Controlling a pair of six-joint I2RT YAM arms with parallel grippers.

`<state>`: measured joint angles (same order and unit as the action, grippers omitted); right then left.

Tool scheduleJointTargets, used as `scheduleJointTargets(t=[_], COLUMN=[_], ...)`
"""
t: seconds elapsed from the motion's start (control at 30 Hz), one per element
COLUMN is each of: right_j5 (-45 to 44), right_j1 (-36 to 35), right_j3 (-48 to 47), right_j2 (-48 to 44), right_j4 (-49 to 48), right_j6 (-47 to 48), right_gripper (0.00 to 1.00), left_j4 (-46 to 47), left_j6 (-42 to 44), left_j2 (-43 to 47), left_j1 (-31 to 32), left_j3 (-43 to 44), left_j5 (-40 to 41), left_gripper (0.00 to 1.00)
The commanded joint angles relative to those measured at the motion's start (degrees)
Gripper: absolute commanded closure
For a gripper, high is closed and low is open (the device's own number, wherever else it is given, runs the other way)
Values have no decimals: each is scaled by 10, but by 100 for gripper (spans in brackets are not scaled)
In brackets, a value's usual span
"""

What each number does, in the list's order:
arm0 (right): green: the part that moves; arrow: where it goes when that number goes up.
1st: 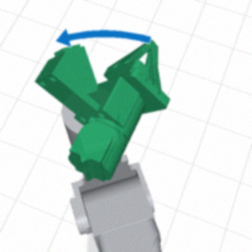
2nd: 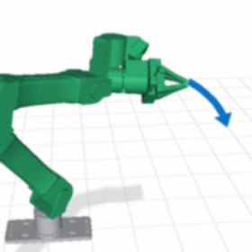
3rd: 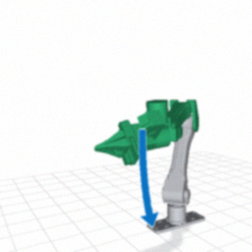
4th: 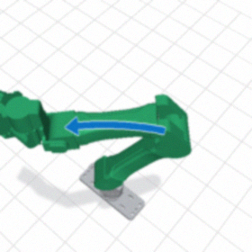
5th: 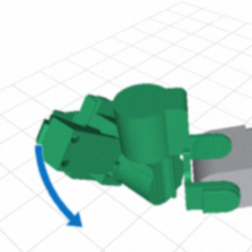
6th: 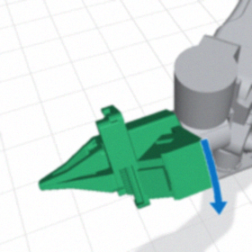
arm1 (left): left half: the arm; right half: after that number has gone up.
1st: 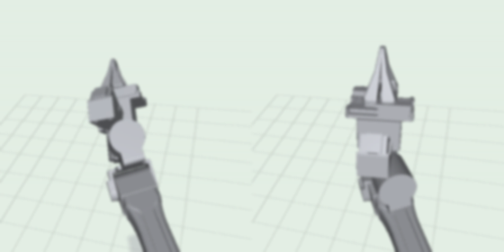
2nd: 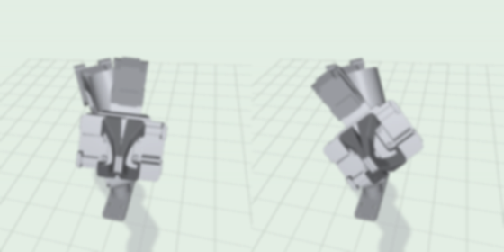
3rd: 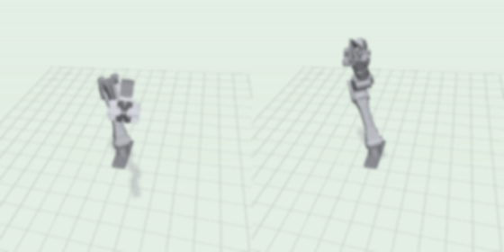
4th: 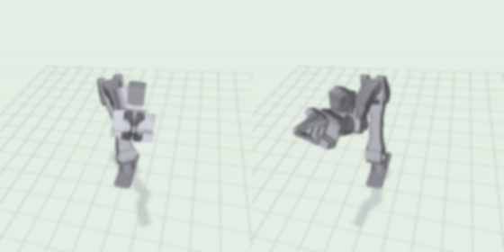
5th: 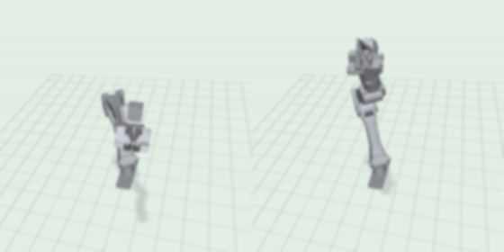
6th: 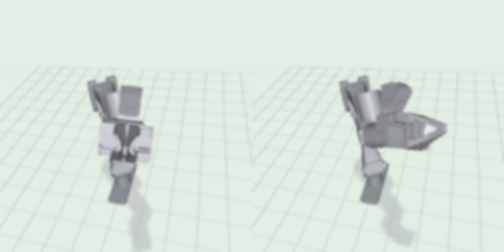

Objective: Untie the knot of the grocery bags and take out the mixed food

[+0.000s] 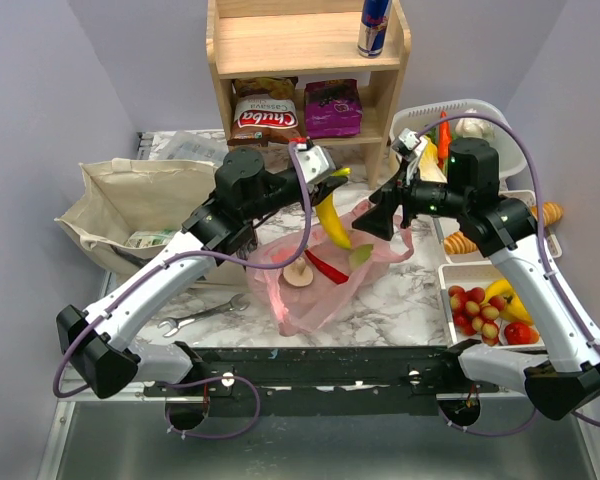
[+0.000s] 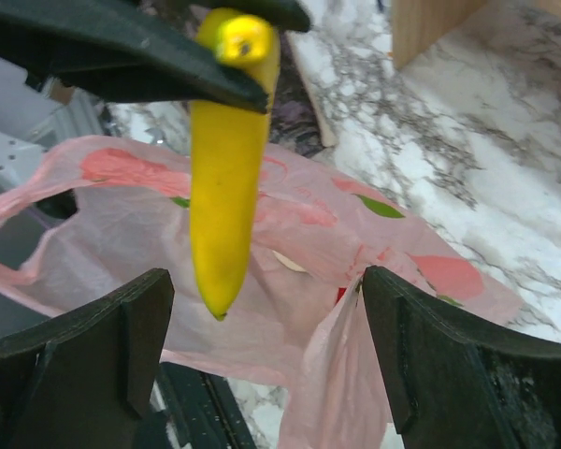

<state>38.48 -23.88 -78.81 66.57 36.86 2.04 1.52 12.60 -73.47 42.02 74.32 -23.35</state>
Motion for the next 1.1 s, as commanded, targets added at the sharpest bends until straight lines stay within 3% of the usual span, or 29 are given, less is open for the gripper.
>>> scheduleJointTargets(t=[0.0, 0.2, 0.3, 0.37, 0.5, 0.53, 0.6, 0.63, 0.7, 0.73, 0.83, 0.9, 0.97, 1.07], right_j5=[87, 77, 77, 79, 70, 62, 42, 27, 10, 3, 10, 45, 79, 85], right_j1=[-2, -31, -38, -39, -39, -39, -39, -39, -31, -22, 51, 136, 228, 320], right_j3=[-14, -39, -51, -59, -71, -70, -74, -77, -79, -79, -64, -52, -42, -46], right_j2=[3, 42, 65, 75, 78, 75, 67, 64, 57, 54, 37, 34, 39, 63], right_j4=[-35, -81, -101, -115, -120, -120, -114, -108, -98, -95, -89, -90, -89, -79], right_j6=[-47, -67, -76, -84, -87, -91, -97, -109, -126, -136, -170, -203, -233, -237], right_gripper=[10, 6, 14, 31, 76, 86, 99, 99, 99, 99, 99, 99, 99, 99], left_j4=[-13, -14, -12, -12, -21, -35, -57, -63, -69, -72, -85, -116, -196, -306], left_j6=[-71, -110, -123, -123, -139, -135, -129, -132, -146, -153, -162, -137, -49, 73], left_j2=[-19, -36, -40, -41, -41, -40, -36, -33, -22, -15, 4, 15, 25, 46], left_j1=[-1, 0, 1, 1, 1, 0, -4, -7, -19, -28, -52, -64, -58, -22], left_j3=[64, 103, 118, 126, 139, 142, 149, 150, 145, 142, 133, 135, 136, 96], left_j5=[51, 22, 2, -6, -1, 2, 7, 10, 14, 12, -29, -117, -201, -187], left_gripper=[100, 100, 100, 100, 100, 91, 51, 29, 6, 2, 2, 1, 2, 2])
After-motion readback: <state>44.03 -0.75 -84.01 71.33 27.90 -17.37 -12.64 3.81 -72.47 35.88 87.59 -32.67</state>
